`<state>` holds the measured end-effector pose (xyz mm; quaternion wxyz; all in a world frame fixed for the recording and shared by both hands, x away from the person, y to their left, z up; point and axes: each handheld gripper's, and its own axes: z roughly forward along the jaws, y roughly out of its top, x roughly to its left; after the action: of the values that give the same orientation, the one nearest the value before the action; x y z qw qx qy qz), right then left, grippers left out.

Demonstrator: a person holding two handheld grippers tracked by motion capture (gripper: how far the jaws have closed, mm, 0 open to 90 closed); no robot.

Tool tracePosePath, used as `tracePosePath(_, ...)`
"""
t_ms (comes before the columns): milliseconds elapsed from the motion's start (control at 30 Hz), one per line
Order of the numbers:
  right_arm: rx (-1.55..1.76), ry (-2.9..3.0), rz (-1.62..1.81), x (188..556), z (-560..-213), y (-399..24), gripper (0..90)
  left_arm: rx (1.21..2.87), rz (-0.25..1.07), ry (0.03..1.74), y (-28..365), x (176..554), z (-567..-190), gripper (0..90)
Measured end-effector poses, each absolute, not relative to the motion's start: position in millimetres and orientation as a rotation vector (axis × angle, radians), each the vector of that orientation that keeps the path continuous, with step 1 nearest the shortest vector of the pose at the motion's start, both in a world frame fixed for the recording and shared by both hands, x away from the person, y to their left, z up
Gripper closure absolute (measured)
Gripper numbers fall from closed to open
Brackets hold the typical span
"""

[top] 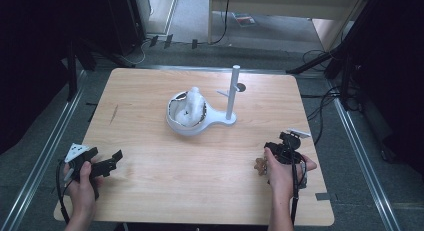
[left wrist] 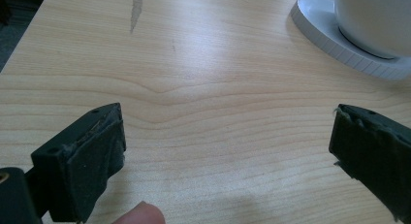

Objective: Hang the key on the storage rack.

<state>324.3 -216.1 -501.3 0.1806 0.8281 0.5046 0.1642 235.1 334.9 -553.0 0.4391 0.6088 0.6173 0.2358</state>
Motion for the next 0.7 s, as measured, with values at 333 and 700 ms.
tracePosePath(333,2.409,1.339,0.482,330.7,-503.6,-229.4,40.3,1.511,0.586,1.535,334.7,235.2,-553.0,0.5)
tracePosePath(700,2.488,1.261,0.445,335.9,-507.6,-237.9,43.8,1.511,0.586,1.533,334.9,235.0,-553.0,0.5)
